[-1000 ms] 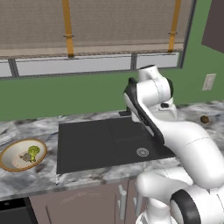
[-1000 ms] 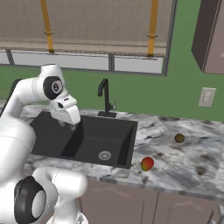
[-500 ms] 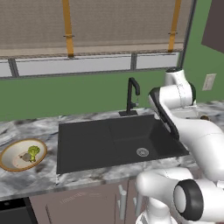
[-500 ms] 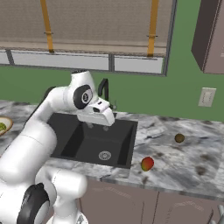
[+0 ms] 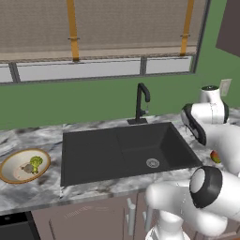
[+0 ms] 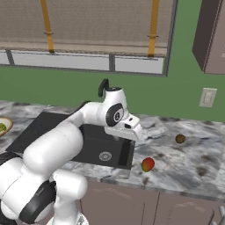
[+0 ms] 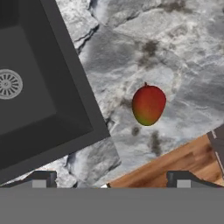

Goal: There is a mixed pile of frozen fruits and vegetables on the counter. Locate all the frozen vegetables and place the items in a bowl on the counter. Take all the frozen fruits and defrost them in a running sink.

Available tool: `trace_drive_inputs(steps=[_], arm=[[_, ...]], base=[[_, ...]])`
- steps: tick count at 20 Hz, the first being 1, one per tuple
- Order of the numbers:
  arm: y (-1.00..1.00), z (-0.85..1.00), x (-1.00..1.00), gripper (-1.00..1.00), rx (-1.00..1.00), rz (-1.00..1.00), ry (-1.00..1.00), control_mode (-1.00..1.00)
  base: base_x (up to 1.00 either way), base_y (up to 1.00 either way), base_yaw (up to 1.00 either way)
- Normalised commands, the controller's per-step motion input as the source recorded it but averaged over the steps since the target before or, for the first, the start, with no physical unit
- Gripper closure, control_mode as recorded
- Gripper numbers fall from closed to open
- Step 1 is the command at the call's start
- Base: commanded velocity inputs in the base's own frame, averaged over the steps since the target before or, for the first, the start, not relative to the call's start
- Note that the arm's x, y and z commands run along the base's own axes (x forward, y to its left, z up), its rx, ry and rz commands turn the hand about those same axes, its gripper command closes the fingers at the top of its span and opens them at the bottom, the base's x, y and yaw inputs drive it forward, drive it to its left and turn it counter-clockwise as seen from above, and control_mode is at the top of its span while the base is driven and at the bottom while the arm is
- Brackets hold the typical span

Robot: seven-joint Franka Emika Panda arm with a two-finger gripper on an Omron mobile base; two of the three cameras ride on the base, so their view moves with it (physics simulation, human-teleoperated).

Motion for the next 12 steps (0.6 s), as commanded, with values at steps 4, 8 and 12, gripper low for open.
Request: trace_drive_inputs(steps=[4, 8, 12], arm=[[-0.64, -0.24, 0.09, -1.00, 0.09, 0.00, 0.01, -1.00], [-0.21, -0.18, 0.06, -1.00, 0.02, 0.00, -0.06, -1.00], [-0.35, -0.37, 0.02, -1.00, 0.02, -0.03, 0.01, -1.00]], base=[[0.00, 0.00, 0.00], [0.00, 0.00, 0.00], [0.00, 0.00, 0.00]])
